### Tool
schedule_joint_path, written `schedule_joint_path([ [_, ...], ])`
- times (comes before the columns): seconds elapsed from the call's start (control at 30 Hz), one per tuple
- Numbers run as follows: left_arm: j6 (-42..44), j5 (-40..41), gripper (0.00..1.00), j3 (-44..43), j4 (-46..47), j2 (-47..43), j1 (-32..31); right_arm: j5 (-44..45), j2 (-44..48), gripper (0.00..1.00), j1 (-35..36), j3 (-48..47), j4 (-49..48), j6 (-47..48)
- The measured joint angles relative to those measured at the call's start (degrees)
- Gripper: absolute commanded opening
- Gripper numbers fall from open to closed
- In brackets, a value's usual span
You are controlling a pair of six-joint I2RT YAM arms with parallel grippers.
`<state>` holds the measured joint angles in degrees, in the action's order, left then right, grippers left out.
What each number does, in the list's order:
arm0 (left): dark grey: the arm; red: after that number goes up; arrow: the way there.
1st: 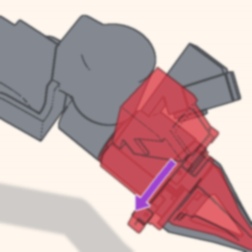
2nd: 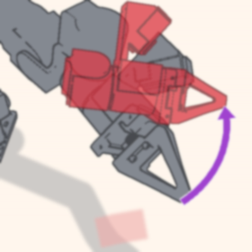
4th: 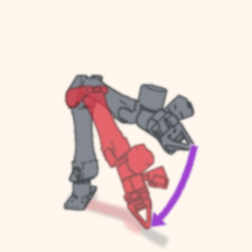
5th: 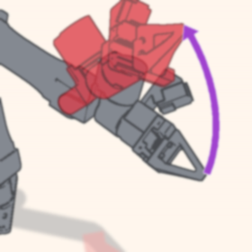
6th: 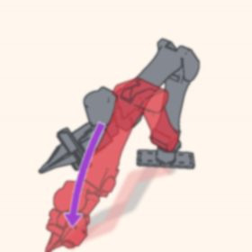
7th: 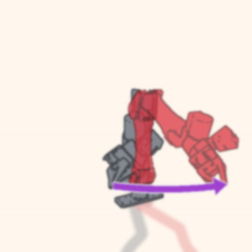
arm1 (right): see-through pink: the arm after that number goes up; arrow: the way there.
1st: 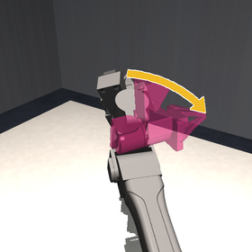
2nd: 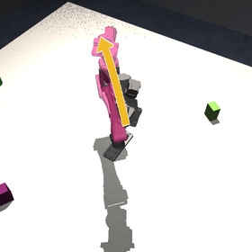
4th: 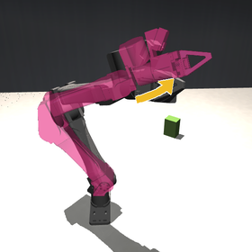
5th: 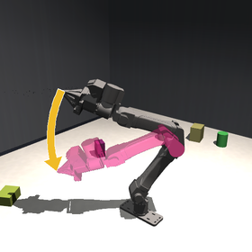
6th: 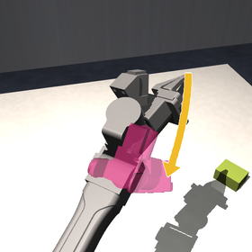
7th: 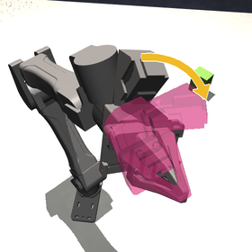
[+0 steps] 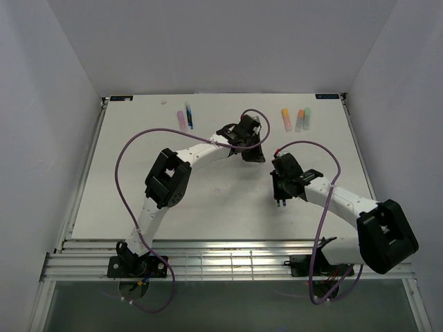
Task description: Open the pen caps
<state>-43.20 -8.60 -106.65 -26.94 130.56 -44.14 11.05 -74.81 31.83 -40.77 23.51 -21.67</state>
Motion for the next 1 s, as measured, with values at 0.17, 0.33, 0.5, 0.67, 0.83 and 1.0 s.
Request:
schedule_joint_path([
  [0.17,0.31,0.02,0.0,-5.66,-2.14,2.8,-0.61,0.87,-1.9,0.08,-0.28,0.0,-0.37,0.81],
  [0.33,0.28,0.07,0.0,-6.25,-3.52,3.91,-1.14,0.72,-4.81,0.08,-0.33,0.0,-1.92,0.98],
  [0.5,0.28,0.04,0.0,-6.32,-4.57,4.24,-1.38,0.07,-5.92,0.1,-0.33,0.0,-3.19,0.94],
  [0.67,0.24,0.04,0.0,-6.36,-4.59,4.26,-1.38,-0.74,-6.38,0.16,-0.33,0.0,-4.68,0.85],
  [0.83,0.26,0.04,0.0,-6.36,-4.59,4.26,-1.18,-0.92,-7.69,0.19,-0.33,0.0,-5.7,0.61],
  [1.0,0.28,0.02,0.0,-6.34,-4.57,4.26,-0.63,-0.87,-7.91,0.24,-0.33,0.0,-6.58,0.11],
])
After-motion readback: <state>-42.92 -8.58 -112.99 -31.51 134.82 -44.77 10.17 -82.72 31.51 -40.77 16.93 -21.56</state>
